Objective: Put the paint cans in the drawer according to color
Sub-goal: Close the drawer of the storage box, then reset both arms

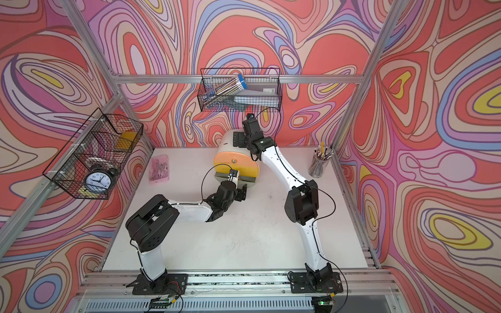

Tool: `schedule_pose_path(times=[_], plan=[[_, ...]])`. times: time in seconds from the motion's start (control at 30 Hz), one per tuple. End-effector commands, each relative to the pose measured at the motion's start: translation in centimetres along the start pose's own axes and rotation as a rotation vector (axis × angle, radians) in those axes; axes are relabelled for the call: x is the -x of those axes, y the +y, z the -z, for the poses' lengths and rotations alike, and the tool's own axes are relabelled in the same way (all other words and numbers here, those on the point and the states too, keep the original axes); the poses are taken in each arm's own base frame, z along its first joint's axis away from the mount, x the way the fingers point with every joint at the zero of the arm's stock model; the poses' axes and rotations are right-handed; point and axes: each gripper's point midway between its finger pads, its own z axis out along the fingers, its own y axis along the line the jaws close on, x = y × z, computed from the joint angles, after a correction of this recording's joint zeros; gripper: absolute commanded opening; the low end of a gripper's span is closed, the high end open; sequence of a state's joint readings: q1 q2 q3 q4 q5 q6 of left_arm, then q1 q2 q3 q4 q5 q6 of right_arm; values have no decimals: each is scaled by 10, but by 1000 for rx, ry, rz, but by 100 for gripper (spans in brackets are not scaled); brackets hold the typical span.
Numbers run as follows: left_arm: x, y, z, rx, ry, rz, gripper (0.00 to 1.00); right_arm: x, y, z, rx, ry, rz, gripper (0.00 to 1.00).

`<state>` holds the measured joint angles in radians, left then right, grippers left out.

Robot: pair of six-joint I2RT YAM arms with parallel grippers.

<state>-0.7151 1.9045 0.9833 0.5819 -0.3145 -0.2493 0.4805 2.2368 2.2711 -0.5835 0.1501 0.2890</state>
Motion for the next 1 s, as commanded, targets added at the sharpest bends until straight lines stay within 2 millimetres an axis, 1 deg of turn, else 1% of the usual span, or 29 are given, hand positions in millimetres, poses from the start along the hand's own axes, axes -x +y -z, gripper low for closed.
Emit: schedule_pose_path(times=[0.0,0.07,0.17,0.27,0.33,0.4,0.43,0.47,0.5,0.53,0.6,0.67,0.73,0.77,0.83,0.87,0.93,0.97], plan=[[18,7,-19,1,-53,-34,84,-87,-5,-7,-36,282,72,98],[23,11,-29,10,-69,-41,85,-88,-4,-4,-26,286,68,98],[24,14,-42,3,-25,-24,84,-87,-2,1,-11,290,62,98],[32,6,-44,-42,-54,-18,85,-87,1,4,2,294,57,98],[42,1,-36,-79,-73,13,85,-85,0,7,-2,289,53,98],[52,-4,-20,-128,-106,53,87,-80,-2,14,-10,274,48,98],[58,-6,-7,-151,-120,79,91,-74,-2,21,-8,260,44,98],[62,-6,4,-165,-128,99,91,-68,-1,27,-5,247,39,98],[65,-4,17,-175,-126,117,96,-59,0,38,0,224,32,98],[67,-1,32,-181,-121,132,98,-52,-1,48,3,204,26,98],[64,8,58,-172,-96,150,99,-38,-2,75,13,153,16,98],[60,21,84,-140,-77,150,99,-34,-9,98,4,115,21,98],[55,40,108,-74,-61,122,99,-33,-22,126,-31,64,27,98],[54,50,117,-33,-57,104,99,-34,-29,136,-47,42,32,98],[55,78,138,95,-63,71,99,-43,-50,158,-111,-21,45,98],[58,89,148,149,-80,46,99,-48,-61,166,-150,-53,50,98],[75,116,168,295,-138,-38,99,-59,-95,183,-288,-148,86,98],[82,129,175,379,-167,-71,99,-63,-109,189,-350,-205,112,98]])
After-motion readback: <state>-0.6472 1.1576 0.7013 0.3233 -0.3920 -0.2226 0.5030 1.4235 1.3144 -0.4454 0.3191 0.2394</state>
